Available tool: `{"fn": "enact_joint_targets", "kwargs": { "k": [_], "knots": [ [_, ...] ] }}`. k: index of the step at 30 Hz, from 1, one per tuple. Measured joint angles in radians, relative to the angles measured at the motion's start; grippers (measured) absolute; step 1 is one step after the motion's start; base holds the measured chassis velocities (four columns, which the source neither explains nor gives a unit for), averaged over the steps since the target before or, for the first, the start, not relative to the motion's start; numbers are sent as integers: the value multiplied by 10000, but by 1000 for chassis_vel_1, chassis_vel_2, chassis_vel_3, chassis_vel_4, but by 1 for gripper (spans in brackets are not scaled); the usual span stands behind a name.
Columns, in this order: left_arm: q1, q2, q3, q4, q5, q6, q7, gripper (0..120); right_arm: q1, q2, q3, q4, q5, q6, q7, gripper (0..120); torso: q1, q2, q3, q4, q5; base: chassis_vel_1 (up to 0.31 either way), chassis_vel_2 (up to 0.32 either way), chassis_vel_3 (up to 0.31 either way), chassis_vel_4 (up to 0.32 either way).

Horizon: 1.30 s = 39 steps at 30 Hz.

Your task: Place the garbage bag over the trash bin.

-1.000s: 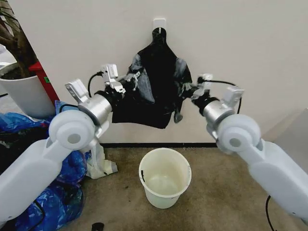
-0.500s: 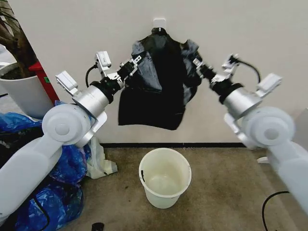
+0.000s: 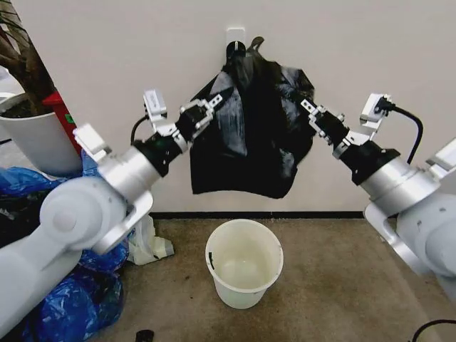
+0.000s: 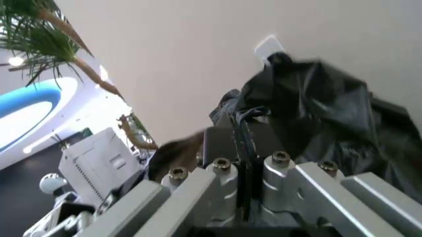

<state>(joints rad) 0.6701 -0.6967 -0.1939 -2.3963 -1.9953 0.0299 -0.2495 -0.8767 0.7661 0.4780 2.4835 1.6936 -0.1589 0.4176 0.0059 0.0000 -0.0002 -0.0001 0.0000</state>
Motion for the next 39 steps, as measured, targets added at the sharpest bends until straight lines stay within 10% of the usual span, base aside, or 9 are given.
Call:
{"fn": "enact_joint_targets", "kwargs": {
  "k": [8, 22, 39],
  "knots": [
    [309, 54, -255, -329, -70, -24, -5, 0, -976, -82, 347, 207, -106, 111, 220, 0, 1, 0, 1, -3, 1, 0, 0, 0, 0],
    [4492, -1674, -2093, 44, 2214, 486, 1859, 0, -3812, 1185, 131, 181, -2051, -13, -255, 0, 1, 0, 1, 1, -2, 0, 0, 0, 0],
    [2047, -1683, -962, 824, 1566, 660, 1822, 0, -3305, 33, 1713, 176, -1011, 163, 79, 0, 1, 0, 2, -3, 2, 0, 0, 0, 0]
  ]
}}
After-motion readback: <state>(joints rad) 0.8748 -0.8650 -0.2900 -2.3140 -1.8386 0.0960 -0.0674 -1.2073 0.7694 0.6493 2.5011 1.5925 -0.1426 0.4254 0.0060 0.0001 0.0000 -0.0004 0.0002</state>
